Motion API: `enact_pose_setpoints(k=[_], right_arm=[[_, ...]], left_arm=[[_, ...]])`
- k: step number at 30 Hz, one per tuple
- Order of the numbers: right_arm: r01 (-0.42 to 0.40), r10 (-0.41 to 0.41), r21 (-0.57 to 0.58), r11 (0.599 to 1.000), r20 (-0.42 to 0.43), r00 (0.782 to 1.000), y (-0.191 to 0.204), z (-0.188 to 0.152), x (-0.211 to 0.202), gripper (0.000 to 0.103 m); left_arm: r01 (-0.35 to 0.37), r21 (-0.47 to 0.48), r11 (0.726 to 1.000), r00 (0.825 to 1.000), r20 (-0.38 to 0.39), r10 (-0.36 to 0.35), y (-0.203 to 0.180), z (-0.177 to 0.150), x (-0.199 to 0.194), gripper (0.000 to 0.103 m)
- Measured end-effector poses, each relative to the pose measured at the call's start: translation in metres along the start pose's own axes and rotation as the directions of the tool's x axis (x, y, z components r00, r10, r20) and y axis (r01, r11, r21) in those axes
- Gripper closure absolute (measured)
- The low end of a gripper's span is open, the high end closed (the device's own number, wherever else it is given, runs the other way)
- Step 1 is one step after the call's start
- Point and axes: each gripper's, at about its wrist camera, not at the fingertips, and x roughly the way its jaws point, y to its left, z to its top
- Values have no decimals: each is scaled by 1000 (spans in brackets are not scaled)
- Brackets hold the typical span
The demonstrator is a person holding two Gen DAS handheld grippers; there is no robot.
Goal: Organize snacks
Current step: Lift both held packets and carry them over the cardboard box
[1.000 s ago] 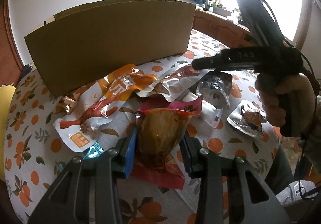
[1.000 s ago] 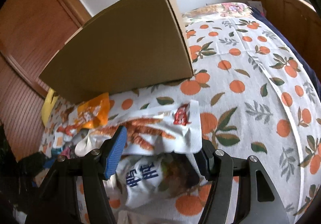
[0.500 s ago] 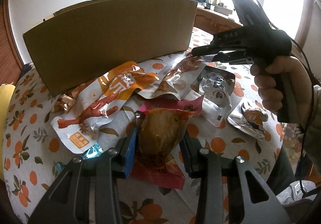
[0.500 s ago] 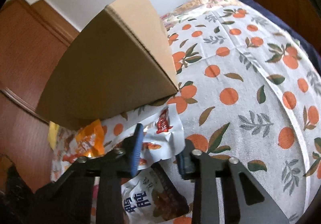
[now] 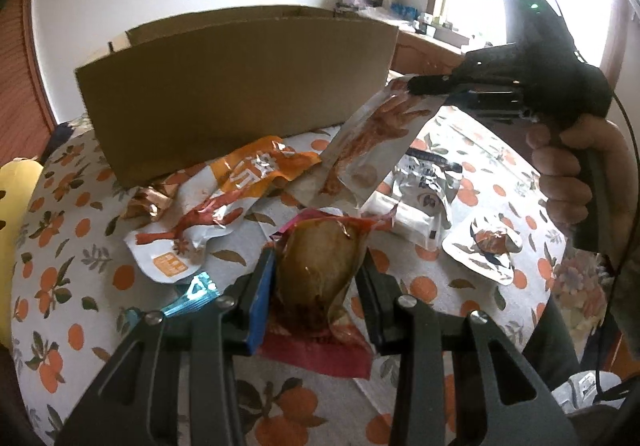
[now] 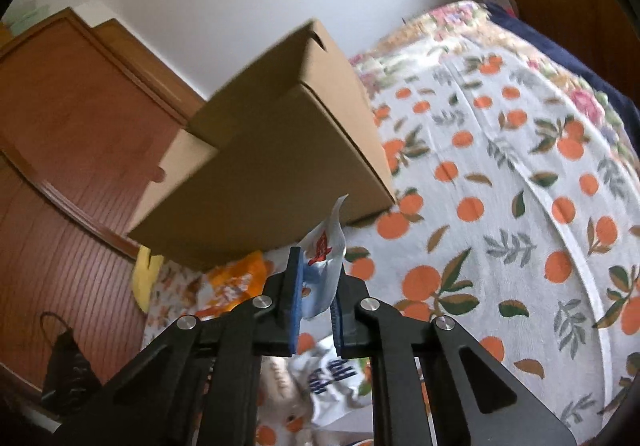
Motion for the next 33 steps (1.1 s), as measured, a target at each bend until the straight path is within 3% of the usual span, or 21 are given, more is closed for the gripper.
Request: enact_pose_setpoints(k=[12,23,33], right_arm=[[11,-2,-161,987,58,998,50,6,-20,99],[55,-25,-354,933,90,996,100,9,-41,99],[70,-2,-468,881,143,990,136,32,-69,99]], left_arm=[[-9,-47,999,996,84,13,6,9,-38,66],[-34,-51,998,989,141,41,8,28,-61,66],[-79,-24,997,977,198,83,17,65,-80,65]])
